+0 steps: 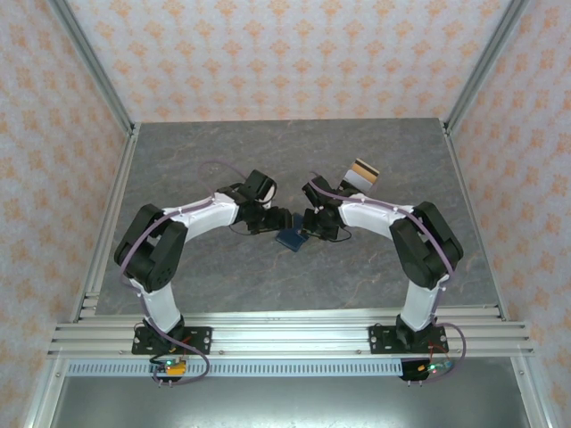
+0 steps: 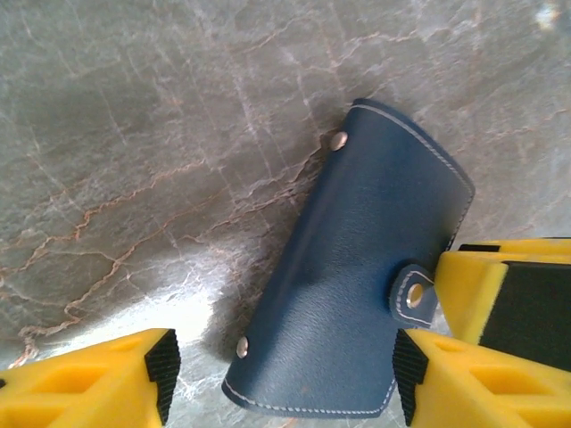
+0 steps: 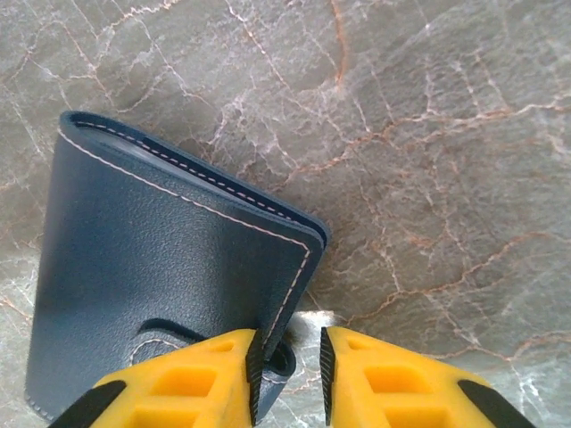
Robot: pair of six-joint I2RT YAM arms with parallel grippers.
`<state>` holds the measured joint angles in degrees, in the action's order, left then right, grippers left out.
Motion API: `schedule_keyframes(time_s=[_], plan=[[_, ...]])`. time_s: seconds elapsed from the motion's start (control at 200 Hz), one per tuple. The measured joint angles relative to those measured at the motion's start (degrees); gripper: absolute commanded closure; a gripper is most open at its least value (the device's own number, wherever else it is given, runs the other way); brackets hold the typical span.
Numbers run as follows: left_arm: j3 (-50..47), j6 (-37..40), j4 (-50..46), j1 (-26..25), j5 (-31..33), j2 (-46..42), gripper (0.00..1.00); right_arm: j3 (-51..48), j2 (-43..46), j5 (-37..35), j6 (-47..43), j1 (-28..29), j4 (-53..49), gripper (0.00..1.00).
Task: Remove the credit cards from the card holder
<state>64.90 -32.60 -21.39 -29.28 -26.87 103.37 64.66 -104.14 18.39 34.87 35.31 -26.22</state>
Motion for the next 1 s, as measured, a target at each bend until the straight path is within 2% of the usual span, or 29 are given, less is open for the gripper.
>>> schedule_keyframes(time_s=[0.37, 0.611, 0.761, 0.866, 1.001], plan=[[0.33, -1.03, 1.05, 0.02, -3.76, 2.75, 0.39, 0.04, -1.25, 2.64, -0.44, -0.46, 2.29, 0.73], [-1.14, -2.51, 6.73, 0.83, -8.04, 2.36, 0.48, 0.04, -1.46, 3.8, -1.07, -1.16, 2.27, 0.73], [-4.37, -3.58, 10.14, 1.27, -10.29, -0.04, 0.65, -0.11, -1.46, 4.17, -1.03, -1.38, 2.49, 0.73], [-4.66, -3.08, 10.29, 1.25, -10.69, -1.51, 0.82, -0.98, -1.18, 4.37, -0.61, -1.42, 3.52, 0.72], [-4.87, -2.29, 10.32, 1.25, -10.64, -2.82, 0.94, -4.22, 1.62, 4.63, 0.81, -1.55, 5.99, 0.67]])
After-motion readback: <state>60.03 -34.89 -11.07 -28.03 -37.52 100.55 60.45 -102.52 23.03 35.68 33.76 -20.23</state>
